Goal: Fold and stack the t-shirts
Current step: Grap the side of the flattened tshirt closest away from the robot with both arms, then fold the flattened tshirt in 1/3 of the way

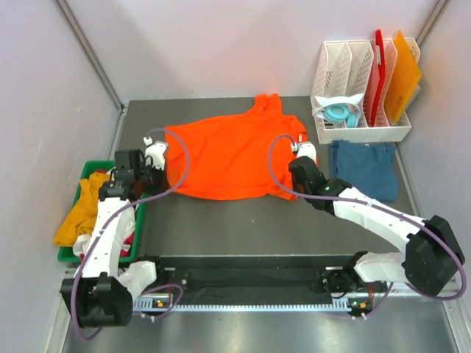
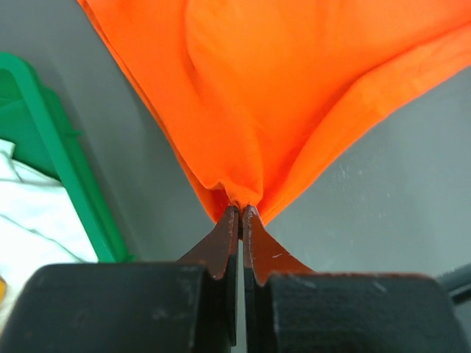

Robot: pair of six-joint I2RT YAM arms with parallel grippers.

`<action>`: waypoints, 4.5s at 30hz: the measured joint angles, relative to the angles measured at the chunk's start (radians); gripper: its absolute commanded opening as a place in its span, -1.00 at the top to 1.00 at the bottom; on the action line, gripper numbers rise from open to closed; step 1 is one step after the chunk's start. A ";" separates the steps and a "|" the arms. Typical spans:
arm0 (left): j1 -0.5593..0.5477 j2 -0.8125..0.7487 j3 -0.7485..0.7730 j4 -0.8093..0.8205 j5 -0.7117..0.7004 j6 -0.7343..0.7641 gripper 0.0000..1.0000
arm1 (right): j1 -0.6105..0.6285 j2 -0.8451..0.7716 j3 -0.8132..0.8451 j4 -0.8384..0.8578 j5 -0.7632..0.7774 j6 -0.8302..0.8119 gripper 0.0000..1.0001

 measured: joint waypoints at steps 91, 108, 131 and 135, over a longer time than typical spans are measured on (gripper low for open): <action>0.005 0.082 -0.146 -0.016 -0.307 0.142 1.00 | 0.123 0.035 0.063 -0.185 0.241 0.216 1.00; 0.005 0.167 -0.111 0.053 -0.358 0.104 1.00 | -0.042 0.115 0.145 -0.061 0.159 0.076 1.00; 0.005 0.458 -0.017 0.250 -0.444 0.045 1.00 | -0.172 0.565 0.496 0.029 0.014 -0.061 1.00; 0.005 0.486 0.040 0.275 -0.465 0.025 1.00 | -0.193 0.565 0.496 0.031 0.005 -0.060 1.00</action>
